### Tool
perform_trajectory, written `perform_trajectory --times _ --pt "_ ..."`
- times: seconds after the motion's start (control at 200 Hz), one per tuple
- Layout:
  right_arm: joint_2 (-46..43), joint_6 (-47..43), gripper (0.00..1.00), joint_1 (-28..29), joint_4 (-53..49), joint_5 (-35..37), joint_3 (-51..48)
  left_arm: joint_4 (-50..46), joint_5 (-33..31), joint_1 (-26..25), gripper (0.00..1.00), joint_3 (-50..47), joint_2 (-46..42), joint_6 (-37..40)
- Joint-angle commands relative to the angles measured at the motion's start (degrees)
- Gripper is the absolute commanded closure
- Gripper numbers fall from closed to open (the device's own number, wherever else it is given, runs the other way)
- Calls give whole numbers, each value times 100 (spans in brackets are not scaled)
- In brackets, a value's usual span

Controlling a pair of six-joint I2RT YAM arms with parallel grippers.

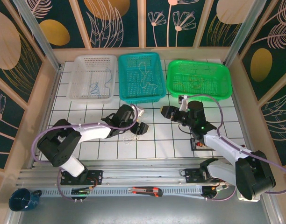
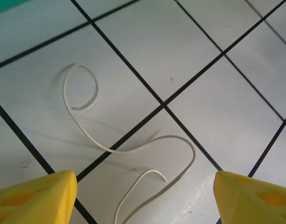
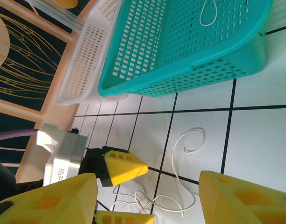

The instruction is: Untangle the cables

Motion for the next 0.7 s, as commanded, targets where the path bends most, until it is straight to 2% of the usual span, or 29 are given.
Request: perform_trajectory --times 0.0,0.105,0.14,0.28,0.355,0.39,0.58,0.696 --pt "-81 133 41 -41 314 -48 -116 -244 -60 -46 24 183 193 196" --pt "-74 215 41 -43 410 -130 -153 -159 -95 -46 32 246 319 191" --pt "-73 248 41 -43 425 -153 -162 -118 -108 -51 37 262 354 187" --pt "-100 349 41 -27 504 -228 -197 136 -161 -57 81 251 297 94" --pt "-110 413 41 6 559 -260 -213 265 -171 -57 98 212 138 10" --pt "-114 445 41 19 589 -280 -224 313 -165 -57 100 191 44 -28" --pt "-93 658 40 133 777 -408 -206 575 -100 -57 100 27 -696 -252" --pt "-62 850 35 247 949 -487 -157 900 -47 -57 100 -171 -1199 -390"
